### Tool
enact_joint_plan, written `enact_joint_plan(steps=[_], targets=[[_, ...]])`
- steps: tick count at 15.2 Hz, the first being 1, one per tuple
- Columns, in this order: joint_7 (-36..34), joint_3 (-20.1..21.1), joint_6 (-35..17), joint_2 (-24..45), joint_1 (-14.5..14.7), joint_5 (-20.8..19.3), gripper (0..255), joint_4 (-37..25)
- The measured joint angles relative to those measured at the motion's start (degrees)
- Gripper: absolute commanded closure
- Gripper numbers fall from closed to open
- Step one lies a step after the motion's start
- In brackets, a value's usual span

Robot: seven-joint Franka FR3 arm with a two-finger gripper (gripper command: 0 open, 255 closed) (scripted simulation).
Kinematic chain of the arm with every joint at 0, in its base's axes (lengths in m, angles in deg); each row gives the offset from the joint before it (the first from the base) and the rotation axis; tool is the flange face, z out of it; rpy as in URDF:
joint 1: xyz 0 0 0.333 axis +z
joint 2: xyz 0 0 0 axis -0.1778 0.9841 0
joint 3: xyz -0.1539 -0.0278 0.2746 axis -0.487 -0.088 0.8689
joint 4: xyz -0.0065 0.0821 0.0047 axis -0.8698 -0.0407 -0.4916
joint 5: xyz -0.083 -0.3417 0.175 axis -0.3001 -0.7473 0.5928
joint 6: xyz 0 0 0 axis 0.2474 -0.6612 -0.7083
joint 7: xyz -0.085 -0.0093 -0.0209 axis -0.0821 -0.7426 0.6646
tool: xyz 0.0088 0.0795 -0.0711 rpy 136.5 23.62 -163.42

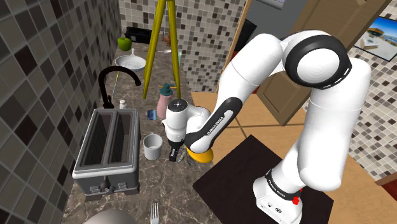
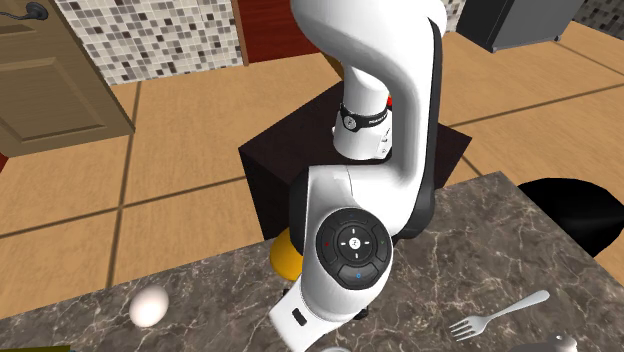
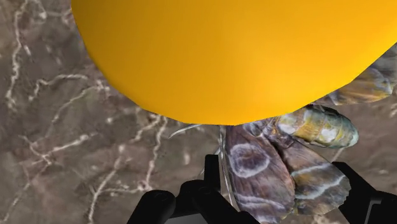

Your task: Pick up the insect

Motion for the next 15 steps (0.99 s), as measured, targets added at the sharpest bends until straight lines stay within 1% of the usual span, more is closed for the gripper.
enact_joint_plan(steps=[8,15], targets=[[0.0,0.0,-0.1,0.1,0.0,-0.1,255,-0.1],[2.5,2.2,3.4,-4.8,-1.6,3.0,255,1.3]])
